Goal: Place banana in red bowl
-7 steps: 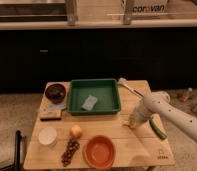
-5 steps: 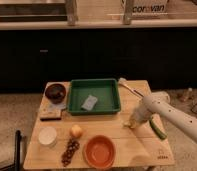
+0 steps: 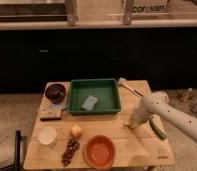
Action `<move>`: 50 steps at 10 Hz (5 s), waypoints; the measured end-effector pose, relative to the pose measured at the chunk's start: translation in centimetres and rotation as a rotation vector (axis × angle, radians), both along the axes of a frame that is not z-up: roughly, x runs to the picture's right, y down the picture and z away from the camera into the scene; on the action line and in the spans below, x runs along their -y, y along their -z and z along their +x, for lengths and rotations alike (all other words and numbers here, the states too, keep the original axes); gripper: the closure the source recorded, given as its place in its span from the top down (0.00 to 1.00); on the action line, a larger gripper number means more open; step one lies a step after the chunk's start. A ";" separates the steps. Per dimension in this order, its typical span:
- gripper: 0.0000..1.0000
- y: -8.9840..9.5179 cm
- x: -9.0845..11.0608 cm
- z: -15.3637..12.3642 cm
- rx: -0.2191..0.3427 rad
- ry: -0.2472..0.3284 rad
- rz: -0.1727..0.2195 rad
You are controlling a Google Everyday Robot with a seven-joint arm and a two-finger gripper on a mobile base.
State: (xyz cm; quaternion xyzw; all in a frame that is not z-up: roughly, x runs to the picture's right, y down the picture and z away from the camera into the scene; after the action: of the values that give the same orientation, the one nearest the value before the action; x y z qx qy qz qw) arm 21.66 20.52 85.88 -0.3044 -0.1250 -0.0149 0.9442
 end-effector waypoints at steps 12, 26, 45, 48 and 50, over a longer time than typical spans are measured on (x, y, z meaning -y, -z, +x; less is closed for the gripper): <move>0.00 4.8 3.1 -9.9 0.041 0.270 -0.007; 0.00 14.6 -1.9 -18.8 0.303 0.460 -0.219; 0.28 18.9 -7.8 -21.5 0.374 0.375 -0.476; 0.59 18.9 -8.3 -22.0 0.435 0.355 -0.484; 0.77 18.6 -8.5 -22.2 0.467 0.328 -0.486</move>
State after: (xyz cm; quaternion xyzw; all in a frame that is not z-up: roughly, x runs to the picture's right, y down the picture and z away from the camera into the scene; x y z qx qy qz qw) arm -0.58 28.97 67.32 -0.5242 -0.2863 -0.2049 0.7754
